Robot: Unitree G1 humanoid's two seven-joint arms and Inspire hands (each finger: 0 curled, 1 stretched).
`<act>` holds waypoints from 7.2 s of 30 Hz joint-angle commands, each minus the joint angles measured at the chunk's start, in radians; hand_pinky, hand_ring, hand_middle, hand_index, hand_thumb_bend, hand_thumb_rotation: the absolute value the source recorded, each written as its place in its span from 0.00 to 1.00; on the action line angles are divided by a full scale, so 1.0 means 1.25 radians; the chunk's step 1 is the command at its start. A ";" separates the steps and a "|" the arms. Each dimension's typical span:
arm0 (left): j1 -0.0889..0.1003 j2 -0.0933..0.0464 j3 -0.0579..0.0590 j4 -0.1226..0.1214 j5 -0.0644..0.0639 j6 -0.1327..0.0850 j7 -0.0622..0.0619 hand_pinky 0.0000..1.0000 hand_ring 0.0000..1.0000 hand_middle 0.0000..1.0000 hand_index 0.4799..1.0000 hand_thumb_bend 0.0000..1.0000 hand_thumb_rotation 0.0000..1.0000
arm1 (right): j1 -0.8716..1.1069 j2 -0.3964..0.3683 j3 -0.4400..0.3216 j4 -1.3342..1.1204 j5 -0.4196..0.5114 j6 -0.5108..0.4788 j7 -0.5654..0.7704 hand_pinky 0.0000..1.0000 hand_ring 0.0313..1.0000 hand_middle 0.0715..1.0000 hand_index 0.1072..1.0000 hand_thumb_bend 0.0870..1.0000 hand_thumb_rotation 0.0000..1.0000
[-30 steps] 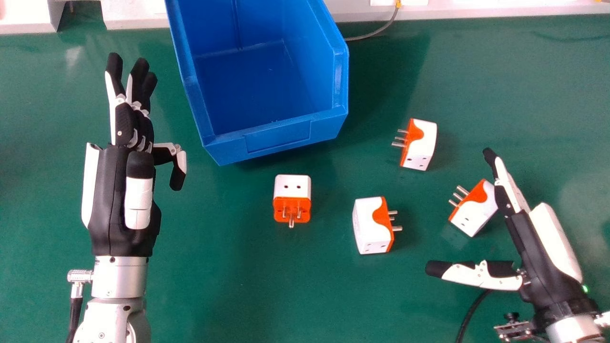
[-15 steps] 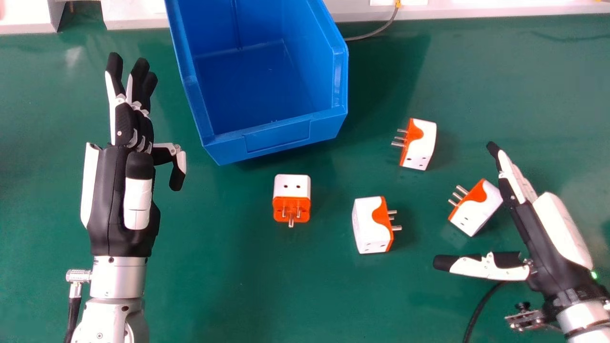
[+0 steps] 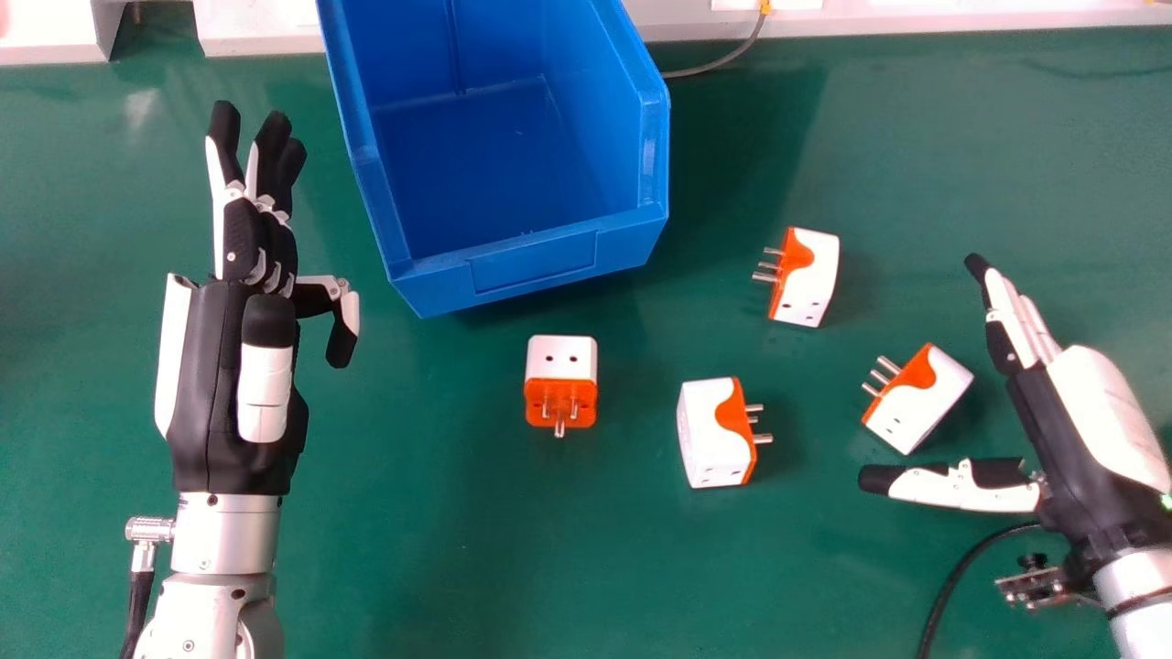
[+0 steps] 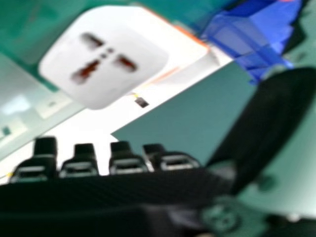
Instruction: Pick all objects and put in blue box
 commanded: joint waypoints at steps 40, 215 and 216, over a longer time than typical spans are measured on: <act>-0.003 -0.003 -0.010 -0.015 0.014 -0.010 0.031 0.00 1.00 1.00 1.00 1.00 0.97 | -0.081 0.018 0.106 -0.050 -0.009 0.276 0.027 0.73 0.91 0.96 1.00 1.00 0.61; -0.109 -0.007 -0.013 0.108 0.044 -0.038 0.048 0.00 1.00 1.00 1.00 1.00 0.96 | -0.851 0.395 0.179 0.137 -0.054 0.345 0.115 0.32 0.39 0.44 0.46 0.45 0.00; -0.108 -0.007 -0.013 0.108 0.044 -0.038 0.048 0.00 1.00 1.00 1.00 1.00 0.96 | -0.852 0.396 0.181 0.139 -0.054 0.351 0.124 0.32 0.39 0.45 0.46 0.45 0.00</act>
